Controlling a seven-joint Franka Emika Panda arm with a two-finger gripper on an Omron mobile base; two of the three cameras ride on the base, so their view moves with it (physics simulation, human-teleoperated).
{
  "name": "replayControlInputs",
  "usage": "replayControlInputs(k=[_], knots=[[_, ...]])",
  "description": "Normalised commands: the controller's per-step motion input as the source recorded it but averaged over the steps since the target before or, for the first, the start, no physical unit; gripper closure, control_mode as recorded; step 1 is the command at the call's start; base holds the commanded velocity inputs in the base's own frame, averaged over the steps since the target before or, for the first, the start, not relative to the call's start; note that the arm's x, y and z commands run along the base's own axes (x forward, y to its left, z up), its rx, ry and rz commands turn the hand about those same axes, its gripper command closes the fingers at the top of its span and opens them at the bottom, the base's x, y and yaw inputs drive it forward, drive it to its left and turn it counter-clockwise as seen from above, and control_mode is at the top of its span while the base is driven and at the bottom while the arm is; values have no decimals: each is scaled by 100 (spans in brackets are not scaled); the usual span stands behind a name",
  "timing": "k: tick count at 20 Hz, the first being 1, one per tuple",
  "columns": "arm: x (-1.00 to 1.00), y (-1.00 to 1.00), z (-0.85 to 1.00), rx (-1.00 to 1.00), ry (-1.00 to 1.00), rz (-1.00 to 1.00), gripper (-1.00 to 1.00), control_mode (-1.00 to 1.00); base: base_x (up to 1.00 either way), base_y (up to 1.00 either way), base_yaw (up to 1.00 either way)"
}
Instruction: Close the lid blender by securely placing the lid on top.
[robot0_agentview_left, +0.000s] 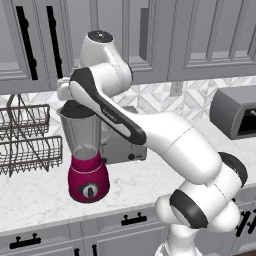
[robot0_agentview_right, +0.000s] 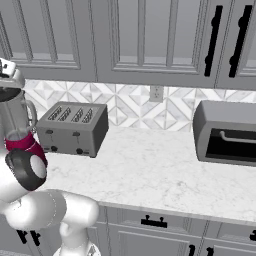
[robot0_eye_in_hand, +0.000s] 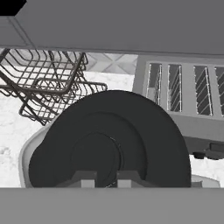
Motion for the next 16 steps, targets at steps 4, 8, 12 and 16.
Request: replayControlInputs(k=[4, 8, 12, 16], knots=[[0, 4, -1, 2, -8, 10, 100, -100, 0, 0, 0], [0, 11, 0, 2, -2, 6, 100, -100, 0, 0, 0], [1, 9, 2, 4, 0, 3, 100, -100, 0, 0, 0], [8, 1, 1, 6, 0, 2, 100, -100, 0, 0, 0]])
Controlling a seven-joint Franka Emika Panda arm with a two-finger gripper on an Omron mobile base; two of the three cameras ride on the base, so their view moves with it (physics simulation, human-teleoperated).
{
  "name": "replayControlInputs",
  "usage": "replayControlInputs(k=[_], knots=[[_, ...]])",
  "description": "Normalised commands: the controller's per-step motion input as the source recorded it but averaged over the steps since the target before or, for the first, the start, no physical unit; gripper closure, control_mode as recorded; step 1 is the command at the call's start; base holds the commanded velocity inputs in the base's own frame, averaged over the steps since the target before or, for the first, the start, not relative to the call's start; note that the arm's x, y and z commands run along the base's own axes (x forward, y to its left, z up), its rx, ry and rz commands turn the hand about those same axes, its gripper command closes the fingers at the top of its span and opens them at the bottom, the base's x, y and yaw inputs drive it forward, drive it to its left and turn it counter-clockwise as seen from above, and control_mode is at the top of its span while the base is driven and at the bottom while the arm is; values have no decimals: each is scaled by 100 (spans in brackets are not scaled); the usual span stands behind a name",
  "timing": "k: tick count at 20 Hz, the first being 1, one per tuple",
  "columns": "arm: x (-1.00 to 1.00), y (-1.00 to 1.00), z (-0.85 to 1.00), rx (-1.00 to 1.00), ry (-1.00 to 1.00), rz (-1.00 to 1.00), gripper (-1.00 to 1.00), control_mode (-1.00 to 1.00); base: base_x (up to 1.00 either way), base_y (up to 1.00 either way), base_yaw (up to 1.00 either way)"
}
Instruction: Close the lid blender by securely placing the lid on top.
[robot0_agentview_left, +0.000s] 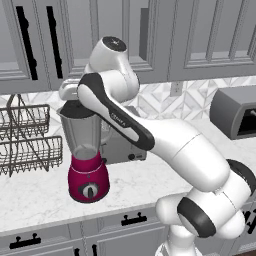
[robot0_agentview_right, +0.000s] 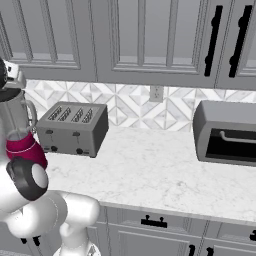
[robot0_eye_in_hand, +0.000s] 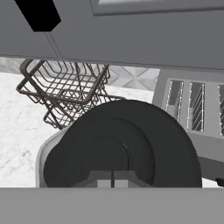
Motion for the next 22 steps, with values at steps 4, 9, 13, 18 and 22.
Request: replayControlInputs(k=[4, 9, 13, 18, 22], knots=[[9, -15, -3, 10, 0, 4, 100, -100, 0, 0, 0], [0, -8, -11, 10, 0, 5, 100, -100, 0, 0, 0], [0, 3, -12, 8, 0, 2, 100, -100, 0, 0, 0], [0, 6, -43, 10, 0, 3, 100, -100, 0, 0, 0], [0, -1, -60, 10, -1, 6, 100, -100, 0, 0, 0]])
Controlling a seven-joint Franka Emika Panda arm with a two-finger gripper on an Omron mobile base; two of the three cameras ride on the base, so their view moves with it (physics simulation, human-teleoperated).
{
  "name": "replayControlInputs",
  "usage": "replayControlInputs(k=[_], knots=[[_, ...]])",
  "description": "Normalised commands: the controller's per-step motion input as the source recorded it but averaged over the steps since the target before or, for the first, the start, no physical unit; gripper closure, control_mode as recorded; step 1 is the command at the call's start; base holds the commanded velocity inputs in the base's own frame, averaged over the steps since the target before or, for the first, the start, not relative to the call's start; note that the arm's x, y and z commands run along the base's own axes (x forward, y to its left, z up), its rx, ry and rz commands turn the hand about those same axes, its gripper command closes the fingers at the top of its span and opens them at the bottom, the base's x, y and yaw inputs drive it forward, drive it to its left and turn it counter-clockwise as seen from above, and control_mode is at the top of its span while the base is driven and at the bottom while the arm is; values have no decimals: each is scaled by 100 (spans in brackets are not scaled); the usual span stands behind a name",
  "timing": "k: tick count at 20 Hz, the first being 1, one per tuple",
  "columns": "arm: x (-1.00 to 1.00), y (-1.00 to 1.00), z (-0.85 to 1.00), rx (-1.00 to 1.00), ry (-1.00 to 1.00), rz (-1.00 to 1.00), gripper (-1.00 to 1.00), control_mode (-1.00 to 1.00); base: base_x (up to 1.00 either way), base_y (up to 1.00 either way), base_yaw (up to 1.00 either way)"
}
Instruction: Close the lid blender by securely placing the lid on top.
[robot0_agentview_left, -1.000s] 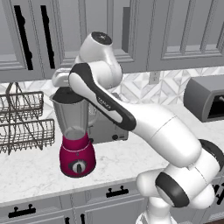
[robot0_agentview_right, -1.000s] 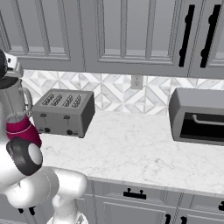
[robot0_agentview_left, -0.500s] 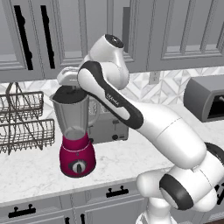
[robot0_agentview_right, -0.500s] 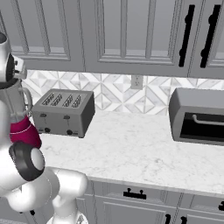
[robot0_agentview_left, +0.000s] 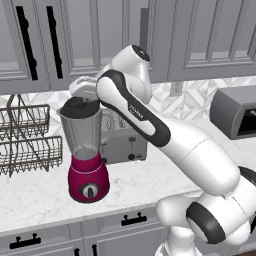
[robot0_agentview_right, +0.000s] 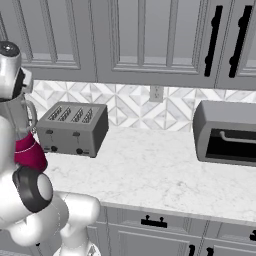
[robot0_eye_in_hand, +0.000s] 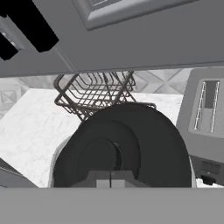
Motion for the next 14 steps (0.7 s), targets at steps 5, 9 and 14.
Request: replayControlInputs(k=[5, 9, 14], knots=[[-2, 61, -35, 7, 0, 2, 100, -100, 0, 0, 0], [0, 69, -16, 6, 0, 0, 100, -100, 0, 0, 0], [-2, -5, -3, 8, -7, 2, 100, -100, 0, 0, 0]])
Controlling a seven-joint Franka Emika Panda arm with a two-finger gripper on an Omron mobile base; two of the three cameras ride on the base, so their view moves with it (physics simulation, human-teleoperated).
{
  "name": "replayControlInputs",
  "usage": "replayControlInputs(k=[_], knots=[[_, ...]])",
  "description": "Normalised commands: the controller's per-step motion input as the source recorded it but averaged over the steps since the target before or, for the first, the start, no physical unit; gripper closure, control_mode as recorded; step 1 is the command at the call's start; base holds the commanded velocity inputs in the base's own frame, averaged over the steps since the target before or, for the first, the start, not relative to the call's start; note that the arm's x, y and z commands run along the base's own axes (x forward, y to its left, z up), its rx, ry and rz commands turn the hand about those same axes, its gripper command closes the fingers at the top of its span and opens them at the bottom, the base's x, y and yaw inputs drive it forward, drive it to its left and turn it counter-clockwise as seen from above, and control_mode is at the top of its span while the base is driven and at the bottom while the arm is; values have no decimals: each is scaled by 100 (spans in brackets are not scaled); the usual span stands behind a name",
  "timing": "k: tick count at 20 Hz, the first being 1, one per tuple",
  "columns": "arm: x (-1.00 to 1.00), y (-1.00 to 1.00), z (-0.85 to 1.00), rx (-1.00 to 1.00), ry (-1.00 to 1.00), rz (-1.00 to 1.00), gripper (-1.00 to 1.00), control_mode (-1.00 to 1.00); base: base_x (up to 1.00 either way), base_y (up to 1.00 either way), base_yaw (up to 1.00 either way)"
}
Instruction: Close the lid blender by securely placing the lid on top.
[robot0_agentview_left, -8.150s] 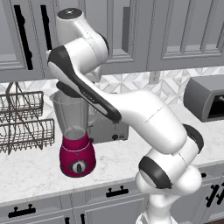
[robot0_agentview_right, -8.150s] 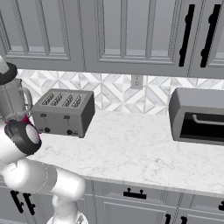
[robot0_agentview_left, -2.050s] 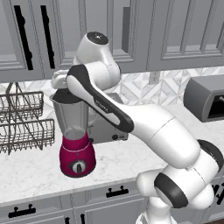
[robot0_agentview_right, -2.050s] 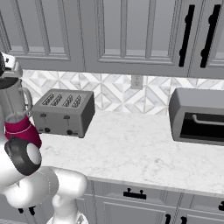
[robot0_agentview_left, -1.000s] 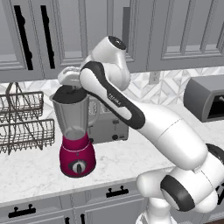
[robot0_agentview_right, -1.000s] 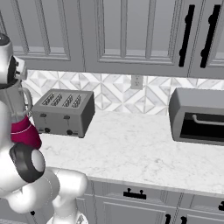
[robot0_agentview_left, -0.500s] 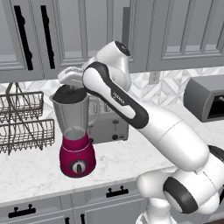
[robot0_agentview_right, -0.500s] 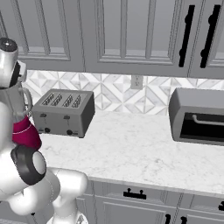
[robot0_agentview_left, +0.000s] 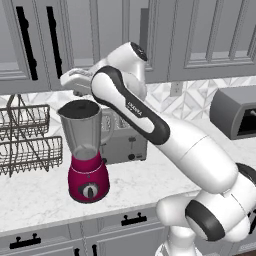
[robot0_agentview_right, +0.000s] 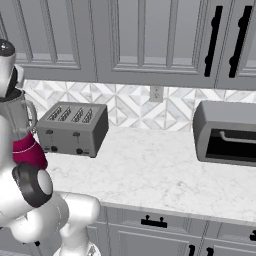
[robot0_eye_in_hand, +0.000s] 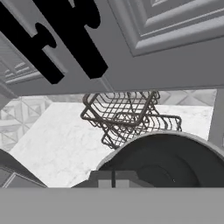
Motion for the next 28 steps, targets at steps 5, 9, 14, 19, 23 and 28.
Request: replayControlInputs(k=[5, 9, 14, 19, 23, 28], knots=[[-45, -44, -1, 5, -19, 1, 100, -100, 0, 0, 0], [-82, -12, 9, 0, -29, 0, 100, -100, 0, 0, 0], [-96, -25, 11, 0, -19, 0, 100, -100, 0, 0, 0], [-62, -84, 21, 0, -7, -1, 100, -100, 0, 0, 0], [-54, -97, 10, 0, 0, -6, 100, -100, 0, 0, 0], [-17, -49, -7, -2, 0, -2, 100, -100, 0, 0, 0]])
